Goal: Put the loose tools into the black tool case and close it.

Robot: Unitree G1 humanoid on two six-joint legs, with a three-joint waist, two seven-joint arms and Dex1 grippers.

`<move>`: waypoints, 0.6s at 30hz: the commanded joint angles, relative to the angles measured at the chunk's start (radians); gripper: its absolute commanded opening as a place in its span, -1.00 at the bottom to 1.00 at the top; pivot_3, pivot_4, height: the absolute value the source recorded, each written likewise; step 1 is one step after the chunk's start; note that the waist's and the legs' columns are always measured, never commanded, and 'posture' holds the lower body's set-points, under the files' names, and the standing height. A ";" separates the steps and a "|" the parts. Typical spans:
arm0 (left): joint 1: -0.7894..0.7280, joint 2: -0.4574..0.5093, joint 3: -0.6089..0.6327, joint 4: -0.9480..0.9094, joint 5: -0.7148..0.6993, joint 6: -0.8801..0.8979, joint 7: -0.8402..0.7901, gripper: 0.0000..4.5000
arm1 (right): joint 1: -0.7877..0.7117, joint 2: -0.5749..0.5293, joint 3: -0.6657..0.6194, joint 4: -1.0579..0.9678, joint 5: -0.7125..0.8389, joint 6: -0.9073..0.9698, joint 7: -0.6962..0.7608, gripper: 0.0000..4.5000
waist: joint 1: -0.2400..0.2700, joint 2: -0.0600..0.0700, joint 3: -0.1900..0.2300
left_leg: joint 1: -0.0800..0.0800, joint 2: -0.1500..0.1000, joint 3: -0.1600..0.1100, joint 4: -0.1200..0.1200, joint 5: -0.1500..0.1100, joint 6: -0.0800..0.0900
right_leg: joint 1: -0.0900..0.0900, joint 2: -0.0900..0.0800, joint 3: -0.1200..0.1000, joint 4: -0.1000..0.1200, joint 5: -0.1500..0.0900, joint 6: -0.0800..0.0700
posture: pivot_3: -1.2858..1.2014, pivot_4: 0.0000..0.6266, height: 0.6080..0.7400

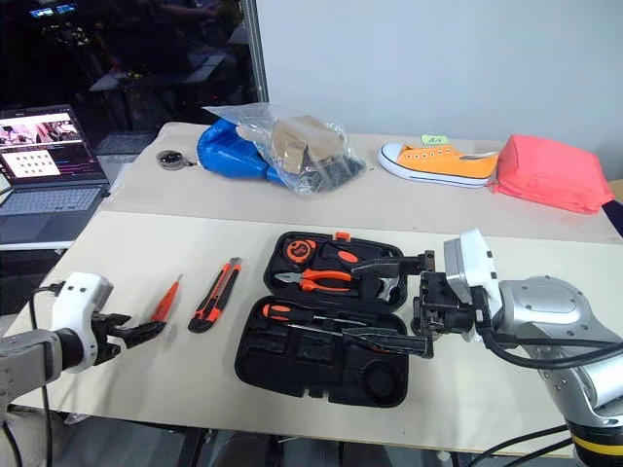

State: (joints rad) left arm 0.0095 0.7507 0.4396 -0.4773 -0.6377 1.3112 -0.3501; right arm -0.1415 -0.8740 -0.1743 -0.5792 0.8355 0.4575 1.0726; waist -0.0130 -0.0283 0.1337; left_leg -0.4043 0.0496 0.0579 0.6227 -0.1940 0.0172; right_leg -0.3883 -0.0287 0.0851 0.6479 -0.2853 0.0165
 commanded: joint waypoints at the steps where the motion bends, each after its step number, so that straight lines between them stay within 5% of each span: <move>1: -0.018 -0.023 -0.030 -0.007 0.025 -0.024 0.020 0.48 | 0.013 -0.007 -0.030 -0.016 -0.020 -0.024 0.011 1.00 | 0.000 0.000 0.000 | 0.000 0.000 0.000 0.000 0.000 0.000 | 0.000 0.000 0.000 0.000 0.000 0.000 | 0.03 -0.52 1.00; 9: -0.010 -0.046 -0.023 -0.025 0.034 -0.072 -0.007 -0.79 | 0.028 -0.001 -0.042 -0.021 -0.019 -0.023 0.015 1.00 | -0.001 0.000 0.000 | 0.000 0.000 0.000 0.000 0.000 0.000 | 0.000 0.000 0.001 0.000 0.000 0.000 | 0.03 -0.52 1.00; 13: -0.025 -0.014 0.057 -0.069 -0.047 -0.133 -0.126 -0.80 | 0.057 0.002 -0.053 -0.027 -0.019 -0.034 0.026 1.00 | -0.001 0.000 0.000 | 0.000 0.000 0.000 0.000 0.000 0.000 | 0.000 0.000 0.000 0.000 0.000 0.000 | 0.03 -0.52 1.00; 18: -0.123 0.263 -0.070 -0.128 -0.102 -0.289 -0.495 -0.80 | 0.145 -0.007 -0.117 -0.036 -0.008 -0.036 0.050 1.00 | 0.003 0.000 0.000 | -0.001 0.000 0.000 0.000 0.000 0.000 | -0.001 0.000 -0.001 0.000 -0.001 -0.001 | 0.03 -0.52 1.00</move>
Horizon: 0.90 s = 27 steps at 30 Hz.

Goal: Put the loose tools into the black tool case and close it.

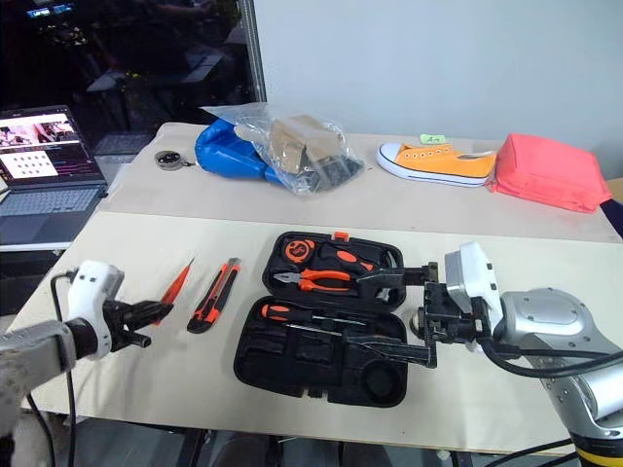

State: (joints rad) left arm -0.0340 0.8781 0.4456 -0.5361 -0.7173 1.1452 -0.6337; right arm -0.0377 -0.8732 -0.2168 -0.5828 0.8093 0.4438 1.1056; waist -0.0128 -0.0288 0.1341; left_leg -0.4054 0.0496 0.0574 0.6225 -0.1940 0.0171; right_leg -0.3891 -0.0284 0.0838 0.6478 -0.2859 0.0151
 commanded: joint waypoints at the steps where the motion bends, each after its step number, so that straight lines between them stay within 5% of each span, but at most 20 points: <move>1: -0.113 0.174 -0.140 -0.065 -0.014 -0.158 -0.268 -0.80 | 0.064 -0.015 -0.092 -0.033 0.013 -0.025 0.027 1.00 | 0.006 0.002 0.000 | 0.000 0.000 0.000 0.000 0.000 0.000 | 0.000 0.000 -0.001 -0.001 0.000 0.000 | 0.03 -0.52 1.00; 4: -0.270 0.207 -0.393 -0.021 0.085 -0.267 -0.391 -0.80 | 0.144 -0.027 -0.162 -0.035 -0.009 -0.037 0.059 1.00 | 0.010 0.011 -0.001 | 0.001 -0.002 0.004 0.000 0.000 0.000 | 0.001 -0.004 0.001 -0.002 -0.001 0.002 | 0.03 -0.52 1.00; 10: -0.572 0.075 -0.813 0.097 0.284 -0.342 -0.519 -0.80 | 0.351 -0.044 -0.361 -0.036 -0.022 -0.055 0.163 1.00 | 0.018 0.008 0.000 | -0.004 -0.009 0.006 0.004 0.000 0.000 | 0.002 -0.001 0.000 -0.003 -0.002 0.007 | 0.03 -0.52 1.00; 17: -0.658 -0.010 -0.962 0.171 0.389 -0.368 -0.568 -0.80 | 0.418 -0.049 -0.463 -0.037 -0.021 -0.064 0.207 1.00 | -0.004 0.007 0.001 | -0.003 -0.003 0.001 0.004 -0.001 0.002 | 0.001 0.007 0.003 0.000 -0.003 0.005 | 0.03 -0.52 1.00; 27: -0.652 -0.023 -1.032 0.248 0.522 -0.493 -0.642 -0.80 | 0.297 -0.120 -0.410 -0.004 0.004 -0.050 0.247 1.00 | 0.000 0.007 0.001 | -0.001 -0.004 0.002 0.008 0.000 0.002 | 0.003 0.007 0.006 0.000 -0.003 0.012 | 0.03 -0.52 1.00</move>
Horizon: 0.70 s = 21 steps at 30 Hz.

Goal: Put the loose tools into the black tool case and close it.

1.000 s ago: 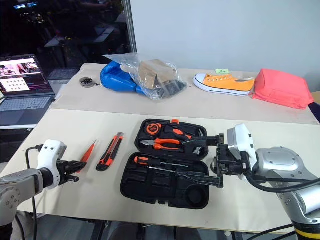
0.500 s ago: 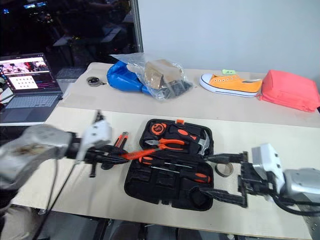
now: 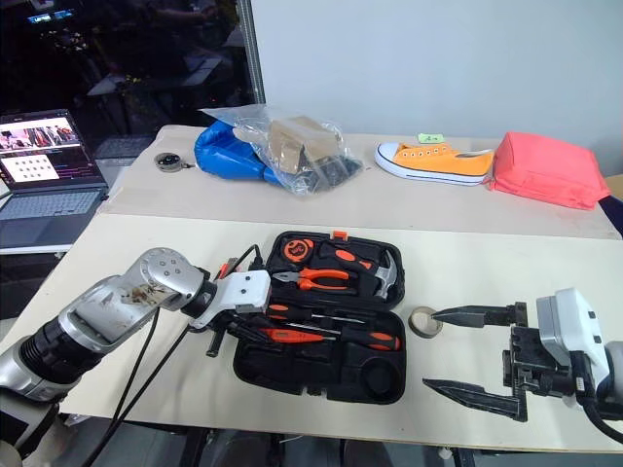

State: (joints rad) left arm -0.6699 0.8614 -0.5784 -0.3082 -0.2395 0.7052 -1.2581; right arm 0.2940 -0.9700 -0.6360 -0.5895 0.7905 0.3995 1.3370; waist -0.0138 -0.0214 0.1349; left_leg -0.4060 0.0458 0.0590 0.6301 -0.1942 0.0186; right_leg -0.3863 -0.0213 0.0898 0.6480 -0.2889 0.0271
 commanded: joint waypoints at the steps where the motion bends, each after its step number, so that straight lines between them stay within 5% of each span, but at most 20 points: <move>1: -0.016 -0.010 -0.009 0.029 0.054 -0.064 -0.023 -0.80 | -0.046 -0.028 0.017 0.005 0.026 0.000 0.018 1.00 | 0.001 0.000 0.000 | 0.000 0.000 0.000 0.000 0.000 0.000 | 0.000 0.000 0.000 0.000 0.000 0.000 | 0.03 -0.52 1.00; 12: -0.032 -0.079 -0.035 0.105 0.144 -0.122 -0.067 -0.80 | -0.068 -0.031 0.037 0.011 0.006 0.001 0.014 1.00 | 0.007 0.001 -0.001 | -0.001 -0.001 0.000 0.000 0.000 0.000 | 0.001 -0.001 0.001 0.000 0.001 -0.001 | 0.03 -0.52 1.00; 14: -0.030 -0.084 -0.019 0.109 0.146 -0.127 -0.066 -0.36 | -0.059 -0.029 0.030 0.006 0.008 0.003 0.014 1.00 | 0.007 0.001 -0.001 | 0.000 -0.001 0.000 0.001 0.000 0.000 | 0.001 -0.001 0.001 0.000 0.001 -0.001 | 0.03 -0.52 1.00; 18: -0.031 -0.082 0.060 0.073 0.102 -0.117 -0.062 0.22 | -0.043 -0.024 0.023 0.001 0.008 0.000 0.012 1.00 | 0.006 0.002 -0.001 | -0.001 -0.001 0.000 0.000 0.000 0.000 | 0.001 0.000 0.001 0.000 0.001 -0.001 | 0.03 -0.52 1.00; 21: -0.004 -0.057 0.167 0.011 0.006 -0.089 -0.080 0.22 | -0.035 -0.019 0.024 -0.003 0.009 -0.002 0.007 1.00 | 0.004 0.001 -0.001 | -0.002 0.000 0.000 0.001 0.000 0.000 | 0.000 0.000 0.001 0.000 0.001 -0.001 | 0.03 -0.52 1.00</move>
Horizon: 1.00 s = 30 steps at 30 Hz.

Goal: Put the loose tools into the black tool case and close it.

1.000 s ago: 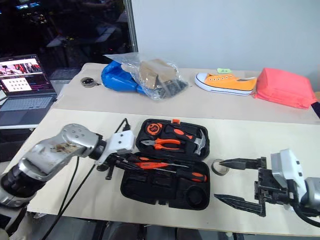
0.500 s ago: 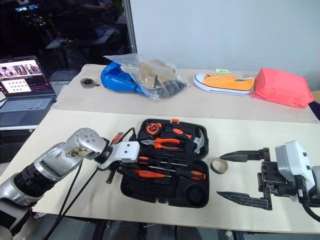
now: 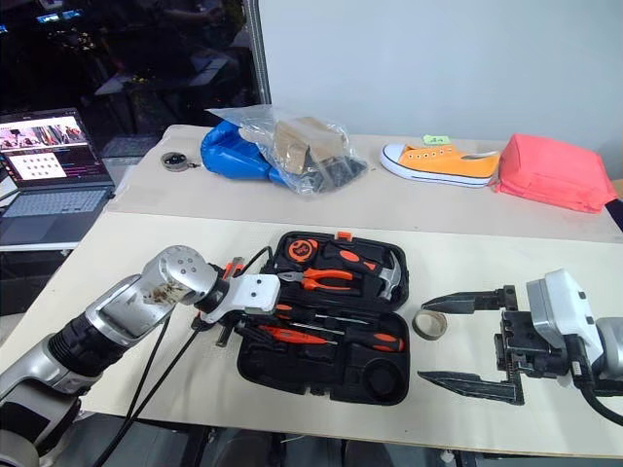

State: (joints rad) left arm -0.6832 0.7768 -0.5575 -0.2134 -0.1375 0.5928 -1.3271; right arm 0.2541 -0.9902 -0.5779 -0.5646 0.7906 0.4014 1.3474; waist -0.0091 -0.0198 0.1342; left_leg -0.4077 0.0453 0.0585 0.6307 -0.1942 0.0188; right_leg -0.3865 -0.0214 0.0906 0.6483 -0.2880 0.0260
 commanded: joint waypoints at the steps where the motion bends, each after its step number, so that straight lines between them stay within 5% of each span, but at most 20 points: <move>1: 0.025 0.033 0.172 -0.094 -0.119 0.024 -0.013 0.22 | 0.005 0.002 -0.032 -0.028 0.007 -0.005 -0.005 1.00 | -0.003 0.000 0.000 | 0.000 0.000 0.000 0.000 0.000 0.000 | 0.000 0.000 0.000 0.000 0.000 0.000 | 0.03 -0.52 1.00; 2: 0.045 0.024 0.205 -0.097 -0.142 0.034 0.005 0.22 | 0.003 0.004 -0.026 -0.026 0.005 -0.007 -0.009 1.00 | -0.004 0.000 0.000 | 0.000 0.001 0.000 0.000 0.000 0.000 | 0.000 0.000 0.000 0.000 0.000 0.000 | 0.03 -0.52 1.00; 9: 0.221 -0.129 0.285 -0.053 -0.172 -0.100 0.144 -0.95 | -0.022 0.009 0.020 -0.024 -0.001 -0.009 -0.034 1.00 | -0.003 0.001 -0.001 | 0.001 0.002 0.000 0.000 0.000 0.000 | 0.001 -0.001 0.000 0.000 0.000 0.000 | 0.03 -0.52 1.00; 15: 0.285 -0.212 0.269 0.045 -0.087 -0.231 0.254 -0.98 | -0.013 -0.004 0.001 -0.035 0.012 0.007 -0.036 1.00 | -0.002 0.001 -0.001 | 0.001 0.000 0.000 0.001 0.000 0.000 | 0.001 0.000 0.000 0.000 0.002 -0.003 | 0.03 -0.52 1.00; 30: 0.431 -0.164 0.195 0.107 0.053 -0.446 0.261 -0.98 | 0.025 -0.002 -0.034 -0.059 0.017 0.025 -0.043 1.00 | -0.007 0.004 -0.004 | 0.003 0.001 0.002 -0.001 0.000 0.000 | 0.001 -0.001 0.003 0.000 0.003 -0.004 | 0.03 -0.52 1.00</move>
State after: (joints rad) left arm -0.2767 0.6023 -0.3290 -0.1559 -0.1362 0.1877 -1.0678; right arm 0.2875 -0.9843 -0.5780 -0.6088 0.7945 0.4249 1.3052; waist -0.0159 -0.0154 0.1297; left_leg -0.4043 0.0464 0.0605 0.6291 -0.1944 0.0187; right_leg -0.3854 -0.0219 0.0938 0.6482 -0.2852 0.0219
